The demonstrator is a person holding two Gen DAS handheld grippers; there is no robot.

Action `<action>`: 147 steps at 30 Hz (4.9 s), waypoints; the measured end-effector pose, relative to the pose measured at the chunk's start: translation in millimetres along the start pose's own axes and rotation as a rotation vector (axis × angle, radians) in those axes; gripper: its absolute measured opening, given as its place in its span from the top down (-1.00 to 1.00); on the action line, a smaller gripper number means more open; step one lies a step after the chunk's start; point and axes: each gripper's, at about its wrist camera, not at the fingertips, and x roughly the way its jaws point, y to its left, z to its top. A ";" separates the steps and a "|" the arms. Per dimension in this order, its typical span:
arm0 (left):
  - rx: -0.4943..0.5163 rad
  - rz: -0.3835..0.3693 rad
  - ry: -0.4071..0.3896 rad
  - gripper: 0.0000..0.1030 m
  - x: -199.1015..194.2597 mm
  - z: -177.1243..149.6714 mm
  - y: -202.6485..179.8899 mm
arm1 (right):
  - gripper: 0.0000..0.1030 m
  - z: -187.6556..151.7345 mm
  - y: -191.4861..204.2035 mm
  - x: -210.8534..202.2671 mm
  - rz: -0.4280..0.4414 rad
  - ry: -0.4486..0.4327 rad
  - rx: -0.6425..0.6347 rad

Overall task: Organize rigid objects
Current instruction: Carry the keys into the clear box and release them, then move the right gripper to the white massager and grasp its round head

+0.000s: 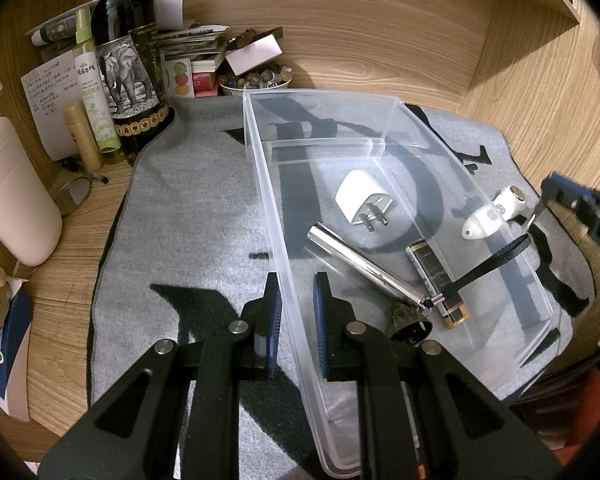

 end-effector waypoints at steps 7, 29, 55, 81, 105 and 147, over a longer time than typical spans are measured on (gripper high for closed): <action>0.000 0.000 -0.001 0.73 0.0 -0.2 0.0 | 0.57 26.1 20.8 -18.6 0.037 -0.100 -0.045; -0.005 -0.004 -0.003 0.73 0.1 1.1 0.3 | 0.57 23.2 100.0 29.2 0.227 0.016 -0.194; -0.005 -0.004 -0.003 0.73 0.3 1.4 -0.8 | 0.16 22.2 108.4 29.8 0.229 0.060 -0.229; -0.025 -0.012 -0.001 0.74 0.1 -0.3 3.1 | -0.07 11.7 -31.2 30.1 -0.087 0.104 0.006; -0.012 -0.006 -0.004 0.74 -1.2 -1.0 4.8 | -0.07 -8.0 -87.5 81.7 -0.118 0.260 0.146; -0.001 0.011 -0.009 0.74 -1.9 -1.8 0.0 | -0.61 -67.1 -39.8 28.2 -0.005 0.290 0.024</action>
